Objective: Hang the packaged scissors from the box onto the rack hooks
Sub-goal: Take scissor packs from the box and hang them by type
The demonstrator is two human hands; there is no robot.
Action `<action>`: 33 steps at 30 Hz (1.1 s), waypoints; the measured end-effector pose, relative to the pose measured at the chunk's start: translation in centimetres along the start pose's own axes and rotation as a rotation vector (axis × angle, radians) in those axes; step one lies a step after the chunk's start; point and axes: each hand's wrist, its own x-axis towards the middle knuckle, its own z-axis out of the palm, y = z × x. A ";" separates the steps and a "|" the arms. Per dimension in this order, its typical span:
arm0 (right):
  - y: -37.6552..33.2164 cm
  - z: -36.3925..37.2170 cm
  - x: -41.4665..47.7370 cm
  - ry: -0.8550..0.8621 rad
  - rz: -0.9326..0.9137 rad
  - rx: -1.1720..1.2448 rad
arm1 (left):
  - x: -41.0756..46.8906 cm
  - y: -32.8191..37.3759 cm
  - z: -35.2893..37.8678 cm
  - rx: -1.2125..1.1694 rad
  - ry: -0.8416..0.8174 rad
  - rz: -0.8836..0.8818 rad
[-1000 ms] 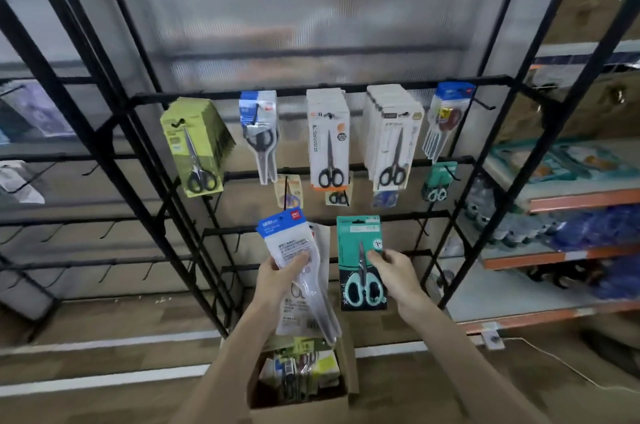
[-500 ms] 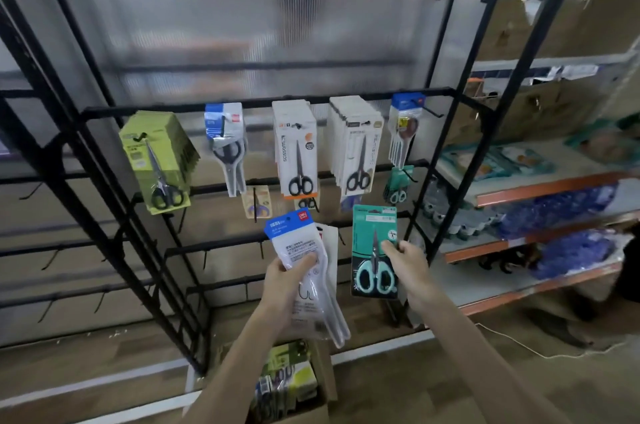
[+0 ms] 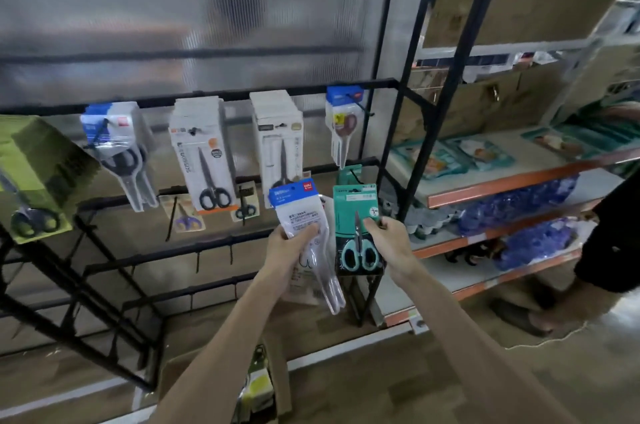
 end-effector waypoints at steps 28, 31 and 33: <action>9.0 -0.4 28.2 -0.049 0.112 -0.291 | 14.0 -7.6 11.7 0.093 0.200 0.022; 9.4 0.1 29.4 -0.072 0.105 -0.299 | 14.9 -7.5 12.0 0.074 0.208 0.029; 9.3 0.4 30.3 -0.097 0.141 -0.299 | 15.5 -7.2 12.3 0.076 0.218 0.030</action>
